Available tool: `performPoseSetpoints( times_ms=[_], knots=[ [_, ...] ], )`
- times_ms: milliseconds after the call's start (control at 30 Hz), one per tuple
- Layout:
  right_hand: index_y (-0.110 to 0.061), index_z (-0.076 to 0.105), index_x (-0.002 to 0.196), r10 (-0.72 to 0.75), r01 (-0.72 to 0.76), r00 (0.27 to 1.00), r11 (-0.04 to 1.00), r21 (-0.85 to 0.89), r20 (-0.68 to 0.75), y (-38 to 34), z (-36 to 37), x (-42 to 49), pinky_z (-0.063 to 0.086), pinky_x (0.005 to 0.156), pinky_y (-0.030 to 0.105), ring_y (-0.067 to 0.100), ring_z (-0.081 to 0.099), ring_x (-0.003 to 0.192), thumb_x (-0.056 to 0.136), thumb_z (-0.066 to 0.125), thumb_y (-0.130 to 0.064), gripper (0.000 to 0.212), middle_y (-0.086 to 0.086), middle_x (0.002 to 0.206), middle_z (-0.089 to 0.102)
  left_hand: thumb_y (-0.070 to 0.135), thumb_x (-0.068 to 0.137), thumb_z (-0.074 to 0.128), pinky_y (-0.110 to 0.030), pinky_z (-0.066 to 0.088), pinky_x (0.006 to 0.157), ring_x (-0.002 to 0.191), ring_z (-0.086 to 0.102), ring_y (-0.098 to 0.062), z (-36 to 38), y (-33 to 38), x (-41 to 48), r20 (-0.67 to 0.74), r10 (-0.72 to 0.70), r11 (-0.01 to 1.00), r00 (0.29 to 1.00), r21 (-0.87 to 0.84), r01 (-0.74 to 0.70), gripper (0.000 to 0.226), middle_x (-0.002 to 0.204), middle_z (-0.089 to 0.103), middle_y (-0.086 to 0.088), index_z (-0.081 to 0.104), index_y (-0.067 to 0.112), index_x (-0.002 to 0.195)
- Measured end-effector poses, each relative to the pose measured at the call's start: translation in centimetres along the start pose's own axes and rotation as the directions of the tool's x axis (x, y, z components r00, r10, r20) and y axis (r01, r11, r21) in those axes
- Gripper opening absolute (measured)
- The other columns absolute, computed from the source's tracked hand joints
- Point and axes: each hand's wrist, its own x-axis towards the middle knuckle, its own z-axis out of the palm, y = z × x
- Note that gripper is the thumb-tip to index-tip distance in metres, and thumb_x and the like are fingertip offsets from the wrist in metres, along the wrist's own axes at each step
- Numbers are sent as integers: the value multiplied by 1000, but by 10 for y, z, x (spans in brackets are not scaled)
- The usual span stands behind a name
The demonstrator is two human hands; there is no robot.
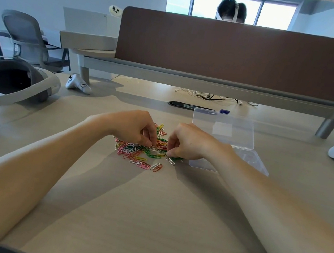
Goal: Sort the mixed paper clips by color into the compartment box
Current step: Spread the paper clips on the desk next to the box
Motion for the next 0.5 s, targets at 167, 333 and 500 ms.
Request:
performPoseSetpoints(
  times_ms=[167, 333, 500],
  knots=[
    [-17, 76, 87, -20, 20, 1000, 1000, -4, -20, -1, 2, 0, 45, 66, 26, 14, 56, 78, 85, 71, -20, 6, -1, 80, 65, 19, 87, 67, -16, 41, 67, 75, 58, 3, 1, -1, 1, -21, -7, 1000, 1000, 3, 7, 14, 83, 67, 18, 75, 28, 96],
    [-17, 70, 79, -12, 12, 1000, 1000, -17, 17, -5, 5, -2, 50, 68, 30, 17, 59, 81, 88, 65, -15, 10, 1, 84, 67, 18, 87, 67, -8, 36, 61, 67, 55, 8, 1, 1, 1, -40, -7, 1000, 999, 4, 7, 14, 77, 62, 24, 75, 27, 95],
    [-14, 69, 85, 21, -21, 1000, 999, 29, 5, -1, -5, -3, 43, 68, 27, 15, 56, 83, 90, 62, -16, 9, -3, 82, 61, 18, 86, 68, -11, 39, 64, 70, 57, 4, 1, 2, 1, -50, -14, 1000, 999, 1, 14, 14, 78, 64, 22, 75, 24, 97]
  ],
)
